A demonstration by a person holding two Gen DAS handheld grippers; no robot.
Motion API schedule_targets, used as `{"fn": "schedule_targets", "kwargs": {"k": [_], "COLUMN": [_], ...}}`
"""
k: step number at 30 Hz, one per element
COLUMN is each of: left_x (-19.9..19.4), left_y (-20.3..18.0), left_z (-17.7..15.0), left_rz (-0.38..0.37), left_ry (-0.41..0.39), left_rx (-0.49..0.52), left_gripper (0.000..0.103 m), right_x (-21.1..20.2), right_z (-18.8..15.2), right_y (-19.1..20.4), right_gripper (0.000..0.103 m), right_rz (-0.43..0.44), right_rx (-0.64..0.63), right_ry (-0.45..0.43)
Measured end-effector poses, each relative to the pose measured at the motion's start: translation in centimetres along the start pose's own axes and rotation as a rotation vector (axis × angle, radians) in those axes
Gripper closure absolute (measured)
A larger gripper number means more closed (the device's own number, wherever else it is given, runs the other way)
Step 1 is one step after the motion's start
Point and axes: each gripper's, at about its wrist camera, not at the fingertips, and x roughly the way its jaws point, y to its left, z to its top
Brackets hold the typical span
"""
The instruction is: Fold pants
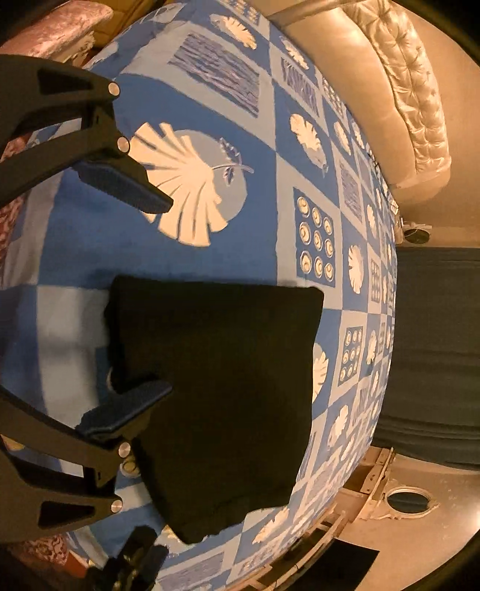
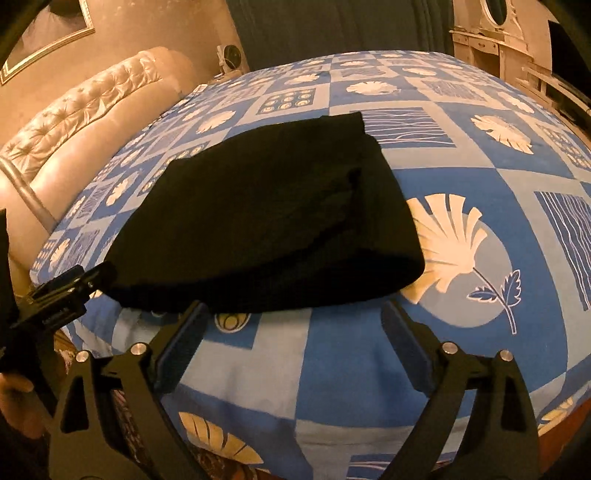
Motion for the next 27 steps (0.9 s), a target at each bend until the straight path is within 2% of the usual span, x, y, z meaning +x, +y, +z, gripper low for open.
{"fn": "schedule_targets", "kwargs": {"k": [2,9,14,18,27], "left_x": [0.0,0.3,2.2,2.2,1.7], "left_y": [-0.2,-1.5,-2.6,-3.1,-3.6], "left_z": [-0.4,-1.6,-2.5,-3.2,-3.1], "left_rz": [-0.023,-0.028,0.024,0.009,0.026], "left_ry": [0.015,0.053,0.171,0.167,0.133], "left_rx": [-0.009,0.023,0.069,0.087,0.117], "left_gripper": [0.012,0.012,0.012,0.012,0.012], "right_x": [-0.2,-0.5,-0.4,-0.2,0.0], "right_z": [-0.2,-0.6,-0.9,-1.0,-1.1], "right_y": [0.2,0.1,0.2,0.1,0.0], "right_gripper": [0.008,0.008,0.008,0.008,0.008], "right_rz": [0.002,-0.005,-0.012,-0.008,-0.011], "right_rx": [0.003,0.012,0.007,0.009,0.012], "right_ry": [-0.007,-0.015,-0.012,-0.006,0.0]}}
